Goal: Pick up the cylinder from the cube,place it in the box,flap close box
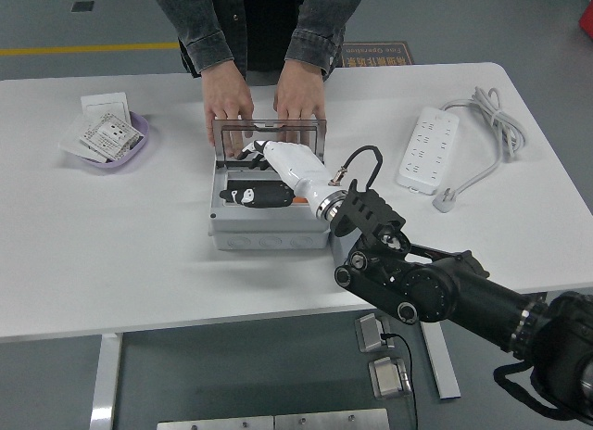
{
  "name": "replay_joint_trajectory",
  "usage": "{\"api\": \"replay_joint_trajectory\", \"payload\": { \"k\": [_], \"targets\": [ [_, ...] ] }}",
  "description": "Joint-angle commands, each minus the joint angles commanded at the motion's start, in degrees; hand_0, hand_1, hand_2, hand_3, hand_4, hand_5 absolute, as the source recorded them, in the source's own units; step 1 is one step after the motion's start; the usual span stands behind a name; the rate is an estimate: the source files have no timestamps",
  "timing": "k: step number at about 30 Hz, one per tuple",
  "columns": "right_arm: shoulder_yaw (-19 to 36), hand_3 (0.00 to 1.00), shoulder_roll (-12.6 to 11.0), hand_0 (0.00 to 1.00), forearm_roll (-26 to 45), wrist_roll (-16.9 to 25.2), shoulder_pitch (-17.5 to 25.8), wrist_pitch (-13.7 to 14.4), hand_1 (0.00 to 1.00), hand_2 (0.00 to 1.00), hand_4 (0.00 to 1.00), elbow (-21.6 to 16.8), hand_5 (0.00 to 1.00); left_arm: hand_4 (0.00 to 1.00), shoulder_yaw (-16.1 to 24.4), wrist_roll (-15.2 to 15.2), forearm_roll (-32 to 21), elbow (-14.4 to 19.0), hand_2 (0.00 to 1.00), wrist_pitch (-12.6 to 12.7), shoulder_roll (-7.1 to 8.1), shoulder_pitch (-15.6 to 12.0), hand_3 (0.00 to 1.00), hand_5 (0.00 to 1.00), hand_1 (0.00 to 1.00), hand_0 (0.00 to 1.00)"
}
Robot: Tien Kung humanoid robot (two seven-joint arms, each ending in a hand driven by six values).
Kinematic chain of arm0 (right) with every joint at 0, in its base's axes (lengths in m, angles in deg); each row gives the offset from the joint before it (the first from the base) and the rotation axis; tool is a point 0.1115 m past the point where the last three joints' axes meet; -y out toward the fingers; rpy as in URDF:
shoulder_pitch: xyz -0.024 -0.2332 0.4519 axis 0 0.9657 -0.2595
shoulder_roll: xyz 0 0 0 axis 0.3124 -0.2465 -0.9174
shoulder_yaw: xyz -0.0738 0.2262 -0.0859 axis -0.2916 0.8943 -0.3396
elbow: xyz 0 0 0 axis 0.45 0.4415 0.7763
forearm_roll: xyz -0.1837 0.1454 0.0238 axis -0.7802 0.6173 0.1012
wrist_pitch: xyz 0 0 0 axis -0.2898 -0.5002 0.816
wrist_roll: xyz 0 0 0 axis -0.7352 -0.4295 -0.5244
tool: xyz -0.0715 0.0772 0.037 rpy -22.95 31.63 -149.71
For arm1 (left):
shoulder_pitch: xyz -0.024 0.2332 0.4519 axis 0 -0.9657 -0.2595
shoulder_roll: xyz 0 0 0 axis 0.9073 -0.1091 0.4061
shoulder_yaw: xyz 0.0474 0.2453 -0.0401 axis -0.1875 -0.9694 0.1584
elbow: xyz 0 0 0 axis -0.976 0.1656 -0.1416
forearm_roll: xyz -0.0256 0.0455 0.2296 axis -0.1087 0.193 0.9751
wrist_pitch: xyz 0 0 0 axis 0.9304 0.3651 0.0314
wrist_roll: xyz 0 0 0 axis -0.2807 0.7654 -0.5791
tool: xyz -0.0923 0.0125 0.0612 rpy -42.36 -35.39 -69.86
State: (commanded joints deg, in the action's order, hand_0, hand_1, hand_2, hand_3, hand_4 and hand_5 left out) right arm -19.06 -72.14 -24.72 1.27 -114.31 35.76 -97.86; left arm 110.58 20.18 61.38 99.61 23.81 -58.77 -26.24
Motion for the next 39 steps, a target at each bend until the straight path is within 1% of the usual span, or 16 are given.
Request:
{"api": "replay_joint_trajectory", "payload": {
  "k": [2, 3, 7, 11, 12, 13, 14, 17, 20, 22, 27, 32, 35, 39],
  "targets": [
    [0.6, 0.715, -0.2, 0.679, 0.3, -0.9, 0.7, -0.7, 0.541, 0.634, 0.998, -2.5, 0.715, 0.681, 0.0, 0.0, -0.1, 0.0, 0.584, 0.0, -0.02, -0.1, 0.608, 0.448, 0.669, 0.618],
    [1.0, 0.715, -0.7, 0.679, 0.5, -1.5, 1.1, -1.1, 0.541, 0.634, 0.998, -3.8, 0.715, 0.681, 0.0, 0.0, -0.1, 0.0, 0.584, 0.0, -0.04, -0.2, 0.608, 0.448, 0.669, 0.618],
    [3.3, 0.71, -3.5, 0.682, 1.0, -3.3, 2.2, -2.7, 0.532, 0.63, 0.998, -9.2, 0.723, 0.677, 0.0, 0.0, -0.2, 0.0, 0.583, 0.1, -0.18, -0.5, 0.606, 0.443, 0.669, 0.618],
    [6.9, 0.71, -5.9, 0.682, 1.2, -4.0, 1.6, -3.6, 0.532, 0.63, 0.998, -14.3, 0.723, 0.677, 0.2, -0.1, -0.1, 0.0, 0.583, 0.1, -0.3, -0.6, 0.606, 0.443, 0.669, 0.618],
    [7.8, 0.711, -6.2, 0.663, 1.2, -4.1, 1.2, -3.7, 0.531, 0.632, 0.998, -14.6, 0.744, 0.674, 0.2, -0.1, -0.1, 0.0, 0.584, 0.1, -0.3, -0.6, 0.607, 0.438, 0.67, 0.618],
    [8.6, 0.711, -6.5, 0.663, 1.2, -4.0, 0.6, -3.8, 0.531, 0.632, 0.998, -14.6, 0.744, 0.674, 0.2, -0.1, -0.1, 0.0, 0.584, 0.0, -0.29, -0.6, 0.607, 0.438, 0.67, 0.618],
    [9.3, 0.711, -6.6, 0.663, 1.3, -4.0, -0.1, -3.9, 0.531, 0.632, 0.998, -14.1, 0.744, 0.674, 0.3, -0.2, 0.0, 0.0, 0.584, 0.0, -0.28, -0.5, 0.607, 0.438, 0.67, 0.618],
    [10.9, 0.711, -6.7, 0.663, 1.8, -3.7, -2.6, -4.2, 0.531, 0.632, 0.998, -11.1, 0.744, 0.674, 0.2, -0.2, 0.0, 0.0, 0.584, 0.0, -0.23, -0.4, 0.607, 0.438, 0.67, 0.618],
    [11.7, 0.712, -6.2, 0.666, 2.3, -3.3, -4.8, -4.4, 0.528, 0.634, 0.998, -7.8, 0.749, 0.673, 0.2, -0.2, -0.1, 0.0, 0.583, 0.0, -0.17, -0.3, 0.607, 0.435, 0.67, 0.618],
    [12.0, 0.712, -5.3, 0.666, 3.0, -2.9, -6.3, -4.5, 0.528, 0.634, 0.998, -5.1, 0.749, 0.673, 0.2, -0.3, 0.0, 0.0, 0.583, 0.0, -0.11, -0.3, 0.607, 0.435, 0.67, 0.618],
    [10.9, 0.711, -3.4, 0.669, 5.5, -1.6, -8.8, -4.5, 0.53, 0.633, 0.998, 1.9, 0.749, 0.674, 0.1, -0.4, 0.0, 0.0, 0.582, -0.1, -0.01, -0.2, 0.606, 0.437, 0.67, 0.617],
    [8.8, 0.711, -2.3, 0.67, 7.7, -0.7, -9.0, -4.1, 0.531, 0.636, 0.998, 8.1, 0.745, 0.673, 0.1, -0.4, 0.0, 0.0, 0.582, -0.1, -0.02, -0.1, 0.606, 0.435, 0.67, 0.617],
    [7.7, 0.711, -2.2, 0.67, 8.1, -0.5, -8.3, -3.9, 0.531, 0.636, 0.998, 9.7, 0.745, 0.673, 0.3, -0.4, 0.1, 0.0, 0.582, -0.1, -0.06, -0.2, 0.606, 0.435, 0.67, 0.617],
    [6.7, 0.709, -3.0, 0.672, 7.8, -0.6, -7.4, -3.7, 0.525, 0.637, 0.998, 8.3, 0.754, 0.673, 0.3, -0.3, 0.2, 0.0, 0.581, -0.1, -0.13, -0.1, 0.606, 0.435, 0.67, 0.618]
  ]
}}
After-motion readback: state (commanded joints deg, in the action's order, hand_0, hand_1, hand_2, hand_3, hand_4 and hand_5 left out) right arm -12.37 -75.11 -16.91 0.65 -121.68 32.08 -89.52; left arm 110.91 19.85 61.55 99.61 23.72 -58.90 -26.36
